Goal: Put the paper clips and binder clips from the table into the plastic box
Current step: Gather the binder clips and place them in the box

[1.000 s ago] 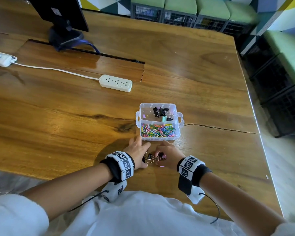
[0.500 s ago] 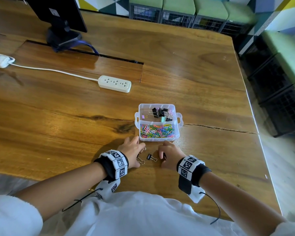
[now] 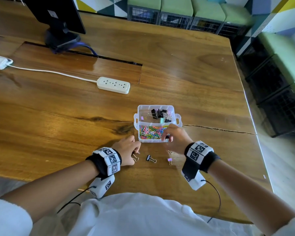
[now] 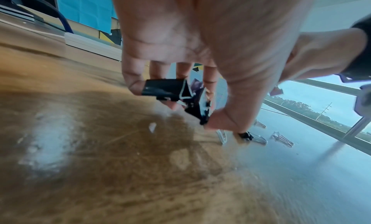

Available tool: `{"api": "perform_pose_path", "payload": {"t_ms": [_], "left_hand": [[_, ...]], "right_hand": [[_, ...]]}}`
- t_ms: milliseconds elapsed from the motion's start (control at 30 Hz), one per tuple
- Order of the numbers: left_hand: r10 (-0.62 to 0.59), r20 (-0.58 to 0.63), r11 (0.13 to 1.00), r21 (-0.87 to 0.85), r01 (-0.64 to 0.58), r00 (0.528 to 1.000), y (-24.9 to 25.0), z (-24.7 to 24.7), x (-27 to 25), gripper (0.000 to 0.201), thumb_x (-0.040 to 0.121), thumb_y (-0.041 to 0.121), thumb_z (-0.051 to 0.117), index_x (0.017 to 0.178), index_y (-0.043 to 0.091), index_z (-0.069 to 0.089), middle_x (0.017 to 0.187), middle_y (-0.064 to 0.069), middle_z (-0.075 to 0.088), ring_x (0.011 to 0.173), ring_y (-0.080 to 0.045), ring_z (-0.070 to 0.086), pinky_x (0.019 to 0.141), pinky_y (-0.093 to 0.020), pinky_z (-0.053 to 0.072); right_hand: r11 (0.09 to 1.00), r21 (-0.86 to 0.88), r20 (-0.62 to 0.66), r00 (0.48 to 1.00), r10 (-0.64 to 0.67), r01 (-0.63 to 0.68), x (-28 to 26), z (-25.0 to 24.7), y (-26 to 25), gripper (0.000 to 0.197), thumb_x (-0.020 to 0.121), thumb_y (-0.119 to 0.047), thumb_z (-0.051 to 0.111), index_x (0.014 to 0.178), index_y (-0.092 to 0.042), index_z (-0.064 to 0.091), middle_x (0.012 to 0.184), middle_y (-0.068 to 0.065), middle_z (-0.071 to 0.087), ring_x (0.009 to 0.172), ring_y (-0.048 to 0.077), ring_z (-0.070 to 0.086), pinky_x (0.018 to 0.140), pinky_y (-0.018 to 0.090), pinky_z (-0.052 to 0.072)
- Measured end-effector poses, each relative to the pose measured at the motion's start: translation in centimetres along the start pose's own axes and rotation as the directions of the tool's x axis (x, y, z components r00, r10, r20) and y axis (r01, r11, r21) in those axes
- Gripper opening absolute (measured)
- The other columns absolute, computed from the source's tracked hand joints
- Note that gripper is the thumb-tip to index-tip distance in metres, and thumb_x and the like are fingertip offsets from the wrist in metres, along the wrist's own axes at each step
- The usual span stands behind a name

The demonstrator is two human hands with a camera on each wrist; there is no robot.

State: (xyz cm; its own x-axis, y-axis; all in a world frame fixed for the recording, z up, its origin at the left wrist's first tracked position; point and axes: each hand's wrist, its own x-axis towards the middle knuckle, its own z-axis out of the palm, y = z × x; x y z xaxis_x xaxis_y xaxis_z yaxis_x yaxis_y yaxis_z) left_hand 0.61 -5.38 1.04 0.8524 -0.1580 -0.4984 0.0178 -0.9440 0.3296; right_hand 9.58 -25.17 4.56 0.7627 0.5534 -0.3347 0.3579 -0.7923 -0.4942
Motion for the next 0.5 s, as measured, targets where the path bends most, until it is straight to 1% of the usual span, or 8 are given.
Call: {"api": "perform_pose_path", "payload": {"t_ms": [100, 167, 233, 267, 333, 433, 467, 500], "left_hand": [[0.019, 0.005, 0.998, -0.054, -0.019, 1.000, -0.4, -0.3, 0.1, 0.020, 0.076, 0.013, 0.064, 0.093, 0.019, 0.056, 0.095, 0.006, 0.039, 0.083, -0.014, 0.045, 0.069, -0.029, 0.043], [0.040, 0.005, 0.997, -0.061, -0.039, 0.999, -0.5, -0.5, 0.2, 0.017, 0.079, 0.014, 0.066, 0.096, 0.017, 0.061, 0.097, 0.006, 0.041, 0.085, -0.012, 0.044, 0.071, -0.026, 0.040], [0.044, 0.002, 0.997, -0.066, -0.043, 0.999, -0.6, -0.7, 0.2, 0.017, 0.080, 0.019, 0.069, 0.097, 0.017, 0.064, 0.096, 0.007, 0.042, 0.086, -0.011, 0.042, 0.066, -0.022, 0.034], [0.041, 0.000, 0.996, -0.073, -0.041, 0.999, -0.6, -0.8, 0.3, 0.018, 0.080, 0.021, 0.070, 0.096, 0.017, 0.065, 0.095, 0.007, 0.042, 0.086, -0.010, 0.042, 0.065, -0.021, 0.033], [0.035, -0.004, 0.995, -0.092, -0.035, 0.999, -0.7, -1.0, 0.4, 0.017, 0.079, 0.023, 0.071, 0.095, 0.017, 0.067, 0.094, 0.007, 0.045, 0.087, -0.011, 0.044, 0.070, -0.023, 0.035], [0.019, -0.020, 0.992, -0.121, -0.022, 1.000, -1.0, -1.4, 0.4, 0.017, 0.078, 0.023, 0.072, 0.094, 0.017, 0.069, 0.093, 0.007, 0.047, 0.091, -0.016, 0.051, 0.074, -0.026, 0.039], [0.016, -0.024, 0.991, -0.131, -0.019, 1.000, -1.1, -1.6, 0.4, 0.017, 0.078, 0.023, 0.072, 0.094, 0.017, 0.070, 0.093, 0.007, 0.048, 0.090, -0.015, 0.051, 0.074, -0.026, 0.039], [0.016, -0.029, 0.990, -0.139, -0.020, 0.999, -1.1, -1.7, 0.4, 0.017, 0.078, 0.023, 0.073, 0.094, 0.017, 0.071, 0.093, 0.007, 0.049, 0.088, -0.014, 0.049, 0.074, -0.026, 0.039]], "right_hand": [[0.997, 0.060, -0.104, 0.993, 0.057, -0.051, 2.4, -2.0, -0.7, 0.017, 0.068, -0.014, 0.075, 0.083, -0.015, 0.067, 0.092, -0.008, 0.045, 0.070, 0.012, 0.052, 0.069, 0.023, 0.046], [0.990, 0.110, -0.175, 0.979, 0.102, -0.084, 4.3, -2.7, -0.9, 0.018, 0.068, -0.013, 0.076, 0.084, -0.013, 0.069, 0.096, -0.003, 0.049, 0.074, 0.014, 0.053, 0.076, 0.026, 0.047], [0.982, 0.154, -0.219, 0.965, 0.142, -0.110, 6.1, -2.9, -0.9, 0.018, 0.068, -0.011, 0.075, 0.085, -0.014, 0.070, 0.104, 0.004, 0.054, 0.080, 0.017, 0.055, 0.077, 0.023, 0.044], [0.978, 0.169, -0.232, 0.960, 0.159, -0.121, 7.0, -2.7, -0.7, 0.018, 0.069, -0.010, 0.074, 0.086, -0.015, 0.070, 0.108, 0.007, 0.056, 0.082, 0.020, 0.057, 0.077, 0.023, 0.043], [0.972, 0.189, -0.249, 0.951, 0.184, -0.138, 8.2, -2.4, -0.7, 0.018, 0.074, -0.007, 0.069, 0.089, -0.016, 0.071, 0.112, 0.009, 0.056, 0.087, 0.023, 0.059, 0.076, 0.024, 0.044], [0.958, 0.251, -0.236, 0.951, 0.202, -0.141, 9.0, -1.7, -0.7, 0.026, 0.079, 0.000, 0.057, 0.095, -0.016, 0.069, 0.115, 0.009, 0.057, 0.093, 0.027, 0.063, 0.082, 0.034, 0.054], [0.953, 0.271, -0.225, 0.954, 0.200, -0.136, 9.1, -1.5, -0.6, 0.030, 0.080, 0.003, 0.053, 0.098, -0.016, 0.068, 0.117, 0.008, 0.058, 0.092, 0.026, 0.065, 0.079, 0.036, 0.055], [0.950, 0.279, -0.208, 0.957, 0.201, -0.139, 9.0, -1.5, -0.5, 0.034, 0.081, 0.005, 0.050, 0.100, -0.017, 0.067, 0.117, 0.005, 0.060, 0.087, 0.022, 0.065, 0.074, 0.034, 0.056]]}}
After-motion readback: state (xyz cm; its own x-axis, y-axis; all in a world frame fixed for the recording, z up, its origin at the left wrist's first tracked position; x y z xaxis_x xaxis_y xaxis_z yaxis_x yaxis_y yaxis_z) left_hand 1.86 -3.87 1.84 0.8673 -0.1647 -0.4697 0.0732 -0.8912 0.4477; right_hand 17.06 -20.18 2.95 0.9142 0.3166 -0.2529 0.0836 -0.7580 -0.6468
